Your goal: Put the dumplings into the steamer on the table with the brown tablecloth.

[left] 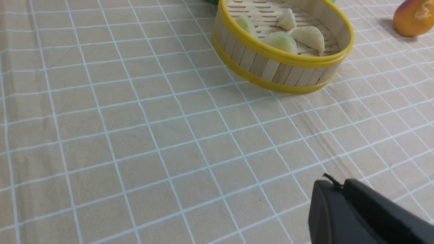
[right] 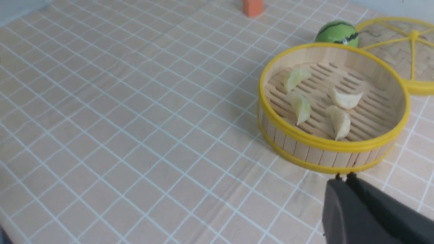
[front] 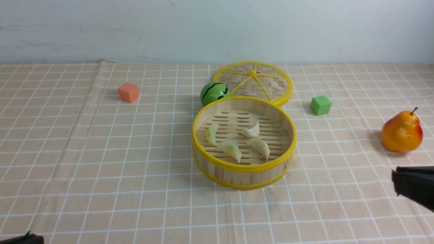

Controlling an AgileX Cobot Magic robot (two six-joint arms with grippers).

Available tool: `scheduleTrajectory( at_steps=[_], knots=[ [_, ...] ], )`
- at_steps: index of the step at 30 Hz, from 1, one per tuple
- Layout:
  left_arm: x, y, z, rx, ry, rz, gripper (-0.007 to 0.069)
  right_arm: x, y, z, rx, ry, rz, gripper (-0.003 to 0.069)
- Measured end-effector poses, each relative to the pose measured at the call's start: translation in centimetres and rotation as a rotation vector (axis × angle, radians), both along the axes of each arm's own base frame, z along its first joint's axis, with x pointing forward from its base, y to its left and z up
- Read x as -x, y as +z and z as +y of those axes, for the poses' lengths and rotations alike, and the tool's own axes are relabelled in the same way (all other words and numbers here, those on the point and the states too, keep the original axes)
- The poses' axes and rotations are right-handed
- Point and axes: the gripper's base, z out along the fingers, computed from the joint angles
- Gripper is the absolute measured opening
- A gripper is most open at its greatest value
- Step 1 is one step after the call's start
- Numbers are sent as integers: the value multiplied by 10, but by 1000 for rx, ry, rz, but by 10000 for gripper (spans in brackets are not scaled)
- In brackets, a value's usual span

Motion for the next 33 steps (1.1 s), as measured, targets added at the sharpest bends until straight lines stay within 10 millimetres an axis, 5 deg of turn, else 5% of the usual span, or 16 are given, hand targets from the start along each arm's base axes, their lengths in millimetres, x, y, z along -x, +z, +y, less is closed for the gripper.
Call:
scheduleTrajectory(
  at_steps=[4, 9, 13, 19, 25, 33],
  knots=[
    [0, 0, 0, -1, 0, 2, 41, 22, 3, -14, -79, -4, -87, -20],
    [0, 0, 0, -2, 0, 4, 48, 25, -29, -22, -147, -67, -174, -20],
    [0, 0, 0, -2, 0, 4, 52, 25, -87, -38, -228, -246, -293, -20],
    [0, 0, 0, -2, 0, 4, 56, 26, -144, -54, -214, -483, -286, -20],
    [0, 0, 0, -3, 0, 5, 56, 25, -172, -67, -126, -706, -231, -20],
    [0, -1, 0, -6, -1, 11, 62, 27, -187, -70, -29, -763, -80, -20]
  ],
)
